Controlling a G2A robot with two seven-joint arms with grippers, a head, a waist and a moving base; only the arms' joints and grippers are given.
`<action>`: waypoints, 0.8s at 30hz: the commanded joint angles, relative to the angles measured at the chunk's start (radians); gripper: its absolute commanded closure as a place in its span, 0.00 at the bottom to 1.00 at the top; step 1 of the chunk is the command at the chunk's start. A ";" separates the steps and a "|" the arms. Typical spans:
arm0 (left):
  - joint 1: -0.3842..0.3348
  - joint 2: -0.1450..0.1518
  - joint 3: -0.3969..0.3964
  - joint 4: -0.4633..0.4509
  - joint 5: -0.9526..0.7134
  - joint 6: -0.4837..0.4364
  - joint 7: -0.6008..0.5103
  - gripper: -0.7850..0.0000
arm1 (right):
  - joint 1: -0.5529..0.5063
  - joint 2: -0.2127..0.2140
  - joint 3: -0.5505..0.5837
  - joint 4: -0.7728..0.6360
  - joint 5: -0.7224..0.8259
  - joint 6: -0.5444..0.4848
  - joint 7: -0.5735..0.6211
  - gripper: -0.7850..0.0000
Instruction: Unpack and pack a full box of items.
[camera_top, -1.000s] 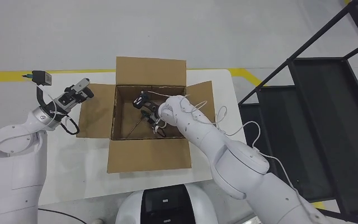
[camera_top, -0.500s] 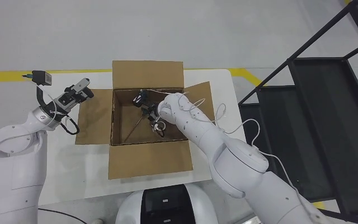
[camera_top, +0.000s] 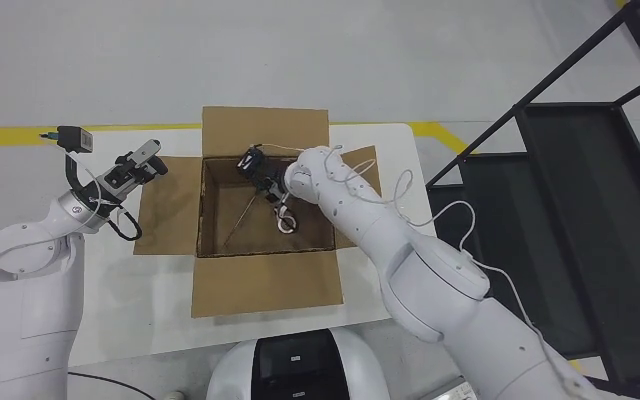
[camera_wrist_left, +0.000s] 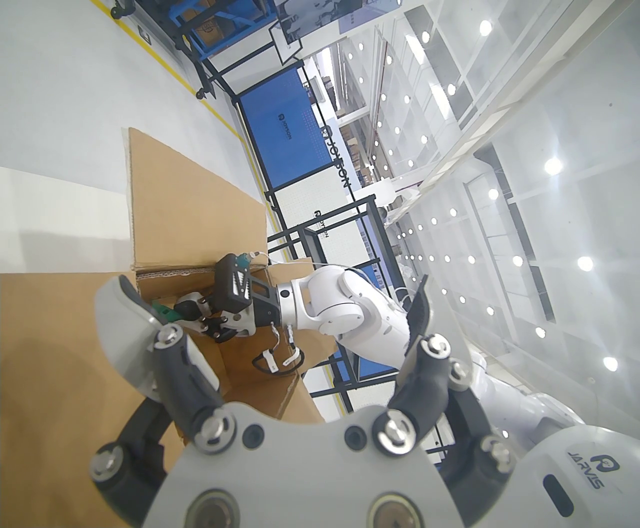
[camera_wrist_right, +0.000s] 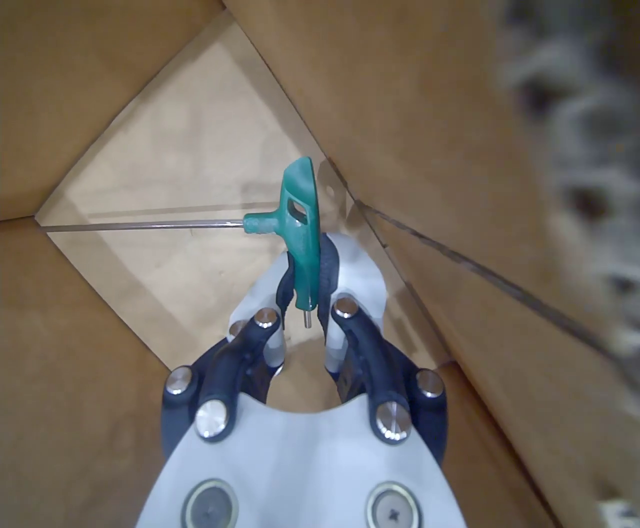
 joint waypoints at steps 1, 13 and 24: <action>0.000 0.000 0.000 0.000 0.000 0.000 0.000 0.00 | 0.002 0.008 0.008 -0.014 0.003 0.000 0.013 1.00; 0.000 0.000 0.000 0.000 0.000 0.000 0.000 0.00 | -0.058 0.099 0.128 -0.230 0.102 -0.094 0.159 1.00; 0.000 0.000 0.000 0.000 0.000 0.000 0.000 0.00 | -0.304 0.241 0.365 -0.789 0.138 -0.086 0.403 1.00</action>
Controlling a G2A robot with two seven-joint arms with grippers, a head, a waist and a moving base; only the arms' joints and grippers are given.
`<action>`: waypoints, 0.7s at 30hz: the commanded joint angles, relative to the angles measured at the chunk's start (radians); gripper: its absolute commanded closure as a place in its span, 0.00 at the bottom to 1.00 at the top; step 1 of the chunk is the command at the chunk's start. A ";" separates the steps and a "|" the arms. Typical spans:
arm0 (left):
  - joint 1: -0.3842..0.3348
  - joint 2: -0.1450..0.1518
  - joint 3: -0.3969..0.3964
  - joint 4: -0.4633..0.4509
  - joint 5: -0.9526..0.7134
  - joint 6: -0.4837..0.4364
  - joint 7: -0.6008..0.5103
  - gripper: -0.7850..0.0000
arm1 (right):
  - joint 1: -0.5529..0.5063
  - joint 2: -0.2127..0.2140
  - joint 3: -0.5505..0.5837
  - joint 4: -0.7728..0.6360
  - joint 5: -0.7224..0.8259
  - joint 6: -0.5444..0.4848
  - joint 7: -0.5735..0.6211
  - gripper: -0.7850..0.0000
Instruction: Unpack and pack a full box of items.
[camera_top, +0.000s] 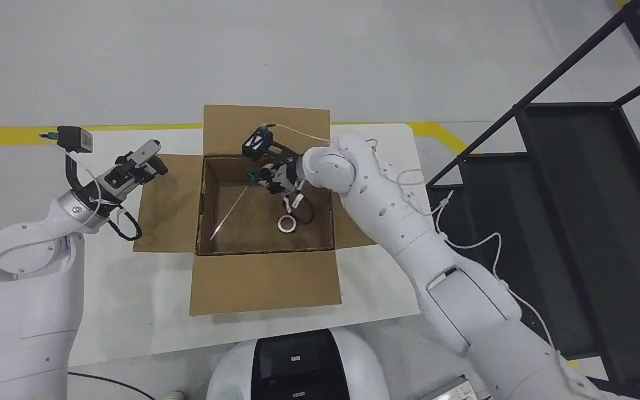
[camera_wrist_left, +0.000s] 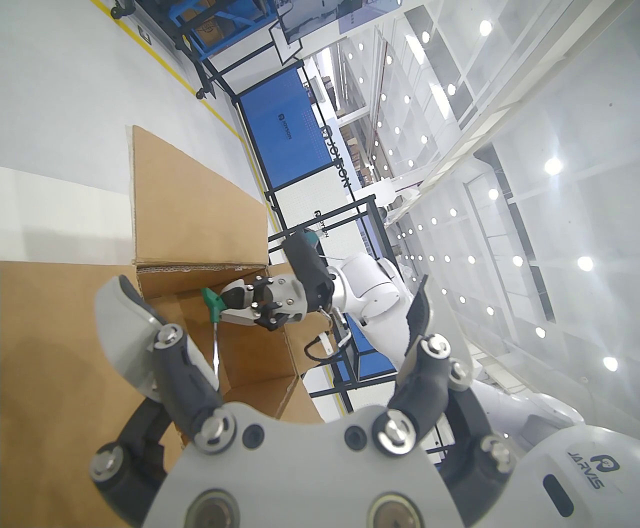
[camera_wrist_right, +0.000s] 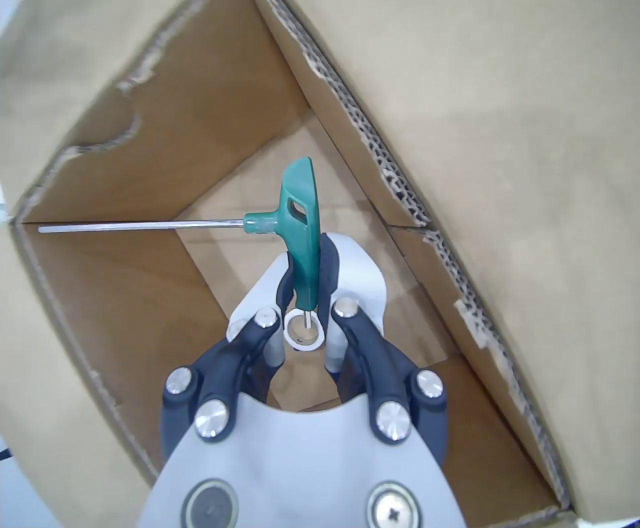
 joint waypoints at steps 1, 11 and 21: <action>0.000 0.000 0.000 0.000 0.000 0.000 0.000 0.00 | -0.061 0.022 0.049 -0.128 0.022 -0.012 0.062 1.00; 0.000 0.000 0.000 0.000 0.000 0.000 0.000 0.00 | -0.234 0.081 0.212 -0.453 0.187 -0.032 0.148 1.00; 0.000 0.000 0.000 0.000 0.000 0.000 0.000 0.00 | -0.252 0.085 0.224 -0.464 0.213 -0.025 0.114 1.00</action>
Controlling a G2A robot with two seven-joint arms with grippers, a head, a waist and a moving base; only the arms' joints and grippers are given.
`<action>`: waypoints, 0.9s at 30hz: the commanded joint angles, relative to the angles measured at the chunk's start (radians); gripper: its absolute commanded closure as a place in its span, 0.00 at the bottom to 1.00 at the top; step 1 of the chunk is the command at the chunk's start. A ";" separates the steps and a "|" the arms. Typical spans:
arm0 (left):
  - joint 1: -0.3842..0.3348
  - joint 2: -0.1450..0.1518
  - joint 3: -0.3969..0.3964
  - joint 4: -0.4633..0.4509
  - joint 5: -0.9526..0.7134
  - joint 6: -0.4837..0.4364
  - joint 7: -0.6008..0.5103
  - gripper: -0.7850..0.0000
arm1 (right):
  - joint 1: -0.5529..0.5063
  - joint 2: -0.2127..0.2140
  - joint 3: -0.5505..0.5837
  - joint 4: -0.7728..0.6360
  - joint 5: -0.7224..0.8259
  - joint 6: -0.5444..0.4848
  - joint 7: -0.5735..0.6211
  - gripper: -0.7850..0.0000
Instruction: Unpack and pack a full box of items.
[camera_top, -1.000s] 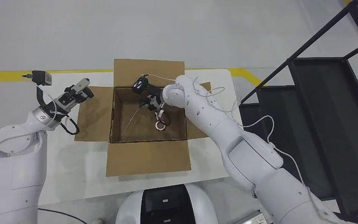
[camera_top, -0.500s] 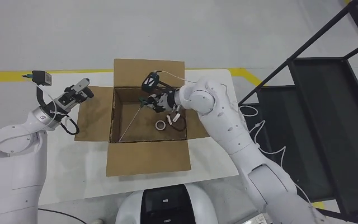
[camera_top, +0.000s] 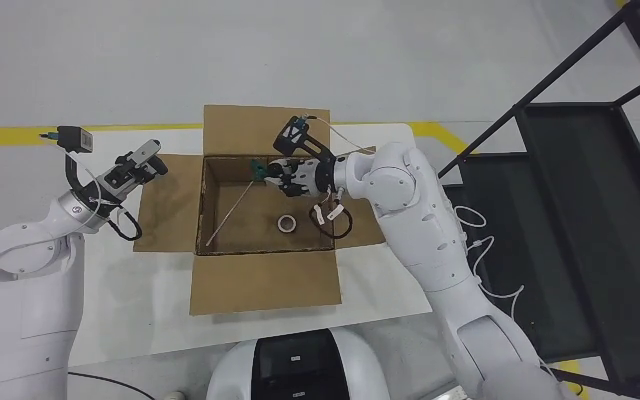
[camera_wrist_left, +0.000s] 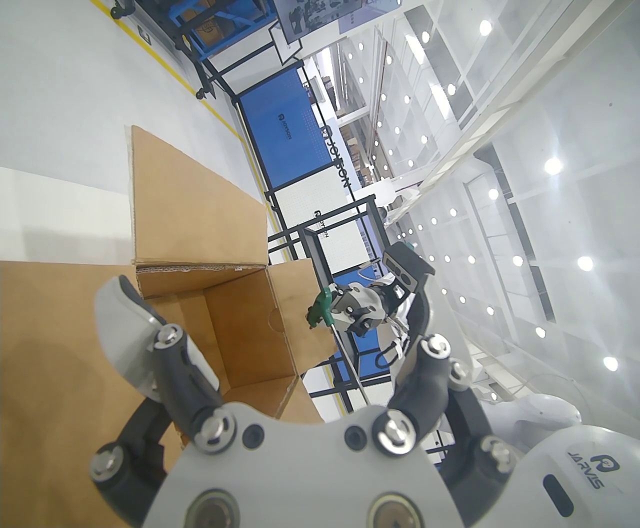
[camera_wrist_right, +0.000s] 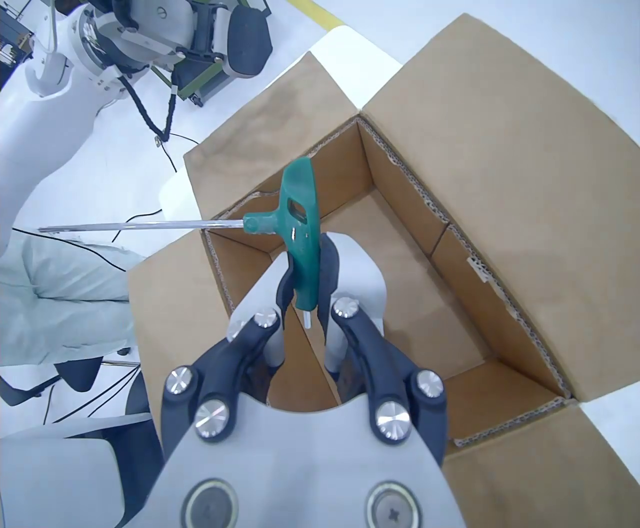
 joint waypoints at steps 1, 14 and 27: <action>0.000 0.000 0.000 0.000 0.000 0.000 0.000 0.00 | 0.000 0.000 0.000 0.000 0.000 0.000 0.000 1.00; 0.000 0.000 0.000 0.000 0.000 0.000 0.000 0.00 | 0.000 0.000 0.000 0.000 0.000 0.000 0.000 1.00; 0.000 0.000 0.000 0.000 0.000 0.000 0.000 0.00 | -0.054 0.019 0.052 -0.082 0.031 -0.013 0.022 1.00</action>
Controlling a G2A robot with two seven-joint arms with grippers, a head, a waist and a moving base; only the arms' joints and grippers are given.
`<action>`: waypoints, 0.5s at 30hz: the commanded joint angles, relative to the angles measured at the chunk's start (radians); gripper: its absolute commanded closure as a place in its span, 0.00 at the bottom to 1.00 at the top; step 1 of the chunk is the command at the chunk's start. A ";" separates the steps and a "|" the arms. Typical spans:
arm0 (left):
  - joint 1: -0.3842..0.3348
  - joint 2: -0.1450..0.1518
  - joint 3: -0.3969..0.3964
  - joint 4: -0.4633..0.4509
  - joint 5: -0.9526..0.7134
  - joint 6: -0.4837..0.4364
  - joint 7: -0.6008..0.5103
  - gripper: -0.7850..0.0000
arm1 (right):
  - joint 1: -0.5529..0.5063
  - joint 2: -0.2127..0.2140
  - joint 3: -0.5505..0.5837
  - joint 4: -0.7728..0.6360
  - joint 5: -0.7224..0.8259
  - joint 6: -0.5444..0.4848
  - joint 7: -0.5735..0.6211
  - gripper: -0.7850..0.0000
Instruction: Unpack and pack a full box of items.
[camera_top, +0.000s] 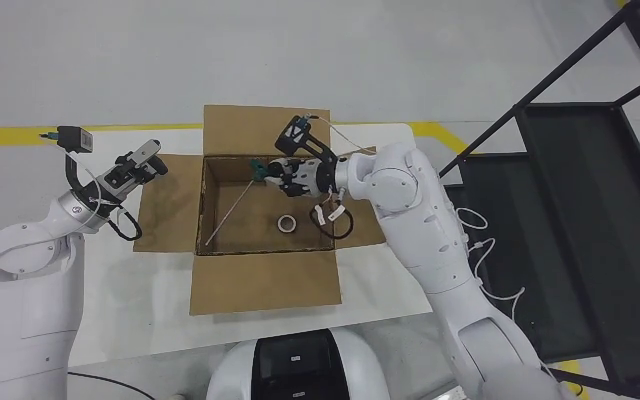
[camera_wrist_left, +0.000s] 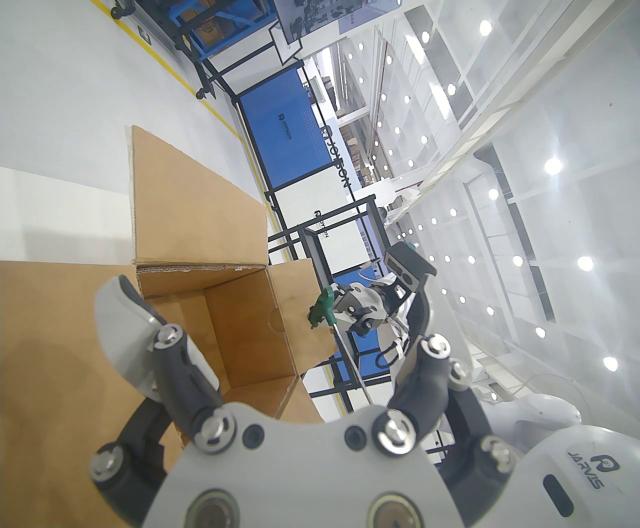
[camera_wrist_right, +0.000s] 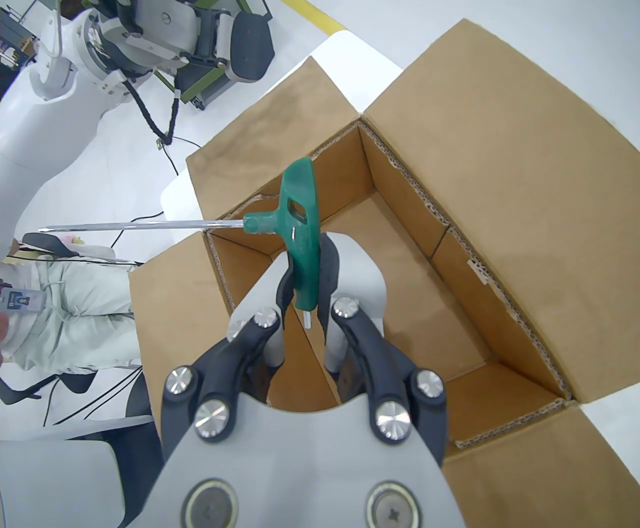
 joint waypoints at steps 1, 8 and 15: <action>0.000 0.000 0.000 0.000 0.000 0.000 0.000 0.00 | -0.043 0.016 0.054 -0.070 0.032 -0.009 0.047 1.00; 0.000 0.000 0.000 0.000 0.000 0.000 0.000 0.00 | -0.295 0.081 0.369 -0.384 0.107 -0.034 0.170 1.00; 0.000 0.000 0.000 0.000 0.000 0.000 0.000 0.00 | -0.472 0.117 0.656 -0.419 0.151 0.008 0.132 1.00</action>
